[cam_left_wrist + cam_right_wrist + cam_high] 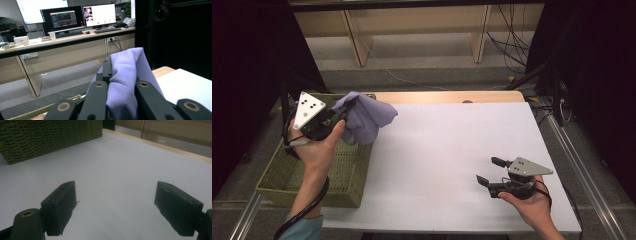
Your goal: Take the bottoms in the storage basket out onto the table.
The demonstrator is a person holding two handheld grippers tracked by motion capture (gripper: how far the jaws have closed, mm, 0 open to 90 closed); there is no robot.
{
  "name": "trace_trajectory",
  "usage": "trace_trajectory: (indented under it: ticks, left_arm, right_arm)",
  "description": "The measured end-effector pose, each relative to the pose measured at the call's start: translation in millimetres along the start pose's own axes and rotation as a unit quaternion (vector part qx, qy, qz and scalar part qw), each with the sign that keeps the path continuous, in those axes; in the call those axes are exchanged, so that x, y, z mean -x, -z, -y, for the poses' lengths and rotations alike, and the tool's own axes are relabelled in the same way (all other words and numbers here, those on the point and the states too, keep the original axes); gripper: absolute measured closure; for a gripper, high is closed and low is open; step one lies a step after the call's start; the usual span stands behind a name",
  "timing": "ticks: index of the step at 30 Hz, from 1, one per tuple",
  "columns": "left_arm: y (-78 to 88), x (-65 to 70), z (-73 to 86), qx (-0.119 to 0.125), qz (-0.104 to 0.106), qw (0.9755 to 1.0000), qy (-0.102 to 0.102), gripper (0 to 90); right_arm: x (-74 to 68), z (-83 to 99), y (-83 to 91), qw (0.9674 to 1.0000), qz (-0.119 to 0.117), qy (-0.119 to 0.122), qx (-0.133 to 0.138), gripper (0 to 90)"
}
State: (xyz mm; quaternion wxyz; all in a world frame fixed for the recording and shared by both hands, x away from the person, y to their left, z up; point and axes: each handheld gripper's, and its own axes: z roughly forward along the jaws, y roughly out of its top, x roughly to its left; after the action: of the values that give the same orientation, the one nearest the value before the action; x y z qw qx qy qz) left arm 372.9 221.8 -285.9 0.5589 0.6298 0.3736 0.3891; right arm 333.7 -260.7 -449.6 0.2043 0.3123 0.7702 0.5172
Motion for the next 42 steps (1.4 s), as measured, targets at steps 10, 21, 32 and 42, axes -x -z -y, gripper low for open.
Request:
trace_trajectory:
  ticks: [10,21,32,42]
  left_arm:
    - [-2.1,4.2,1.0,-0.002,0.005,1.0000,-0.003,84.8]
    - [-5.6,9.8,2.0,-0.004,0.013,0.9999,-0.003,84.8]
    - [-3.8,12.8,-0.8,0.000,0.013,0.9999,-0.006,84.8]
    - [-5.2,15.6,-0.9,-0.001,0.022,0.9997,-0.007,84.8]
  right_arm:
    - [0.4,-0.1,0.6,1.0000,-0.001,0.000,0.000,18.7]
    - [1.0,0.1,0.8,1.0000,-0.001,0.001,0.000,18.7]
    - [0.9,0.1,0.7,1.0000,0.000,0.001,0.000,18.7]
    - [0.8,0.2,0.6,1.0000,-0.001,0.000,-0.001,18.7]
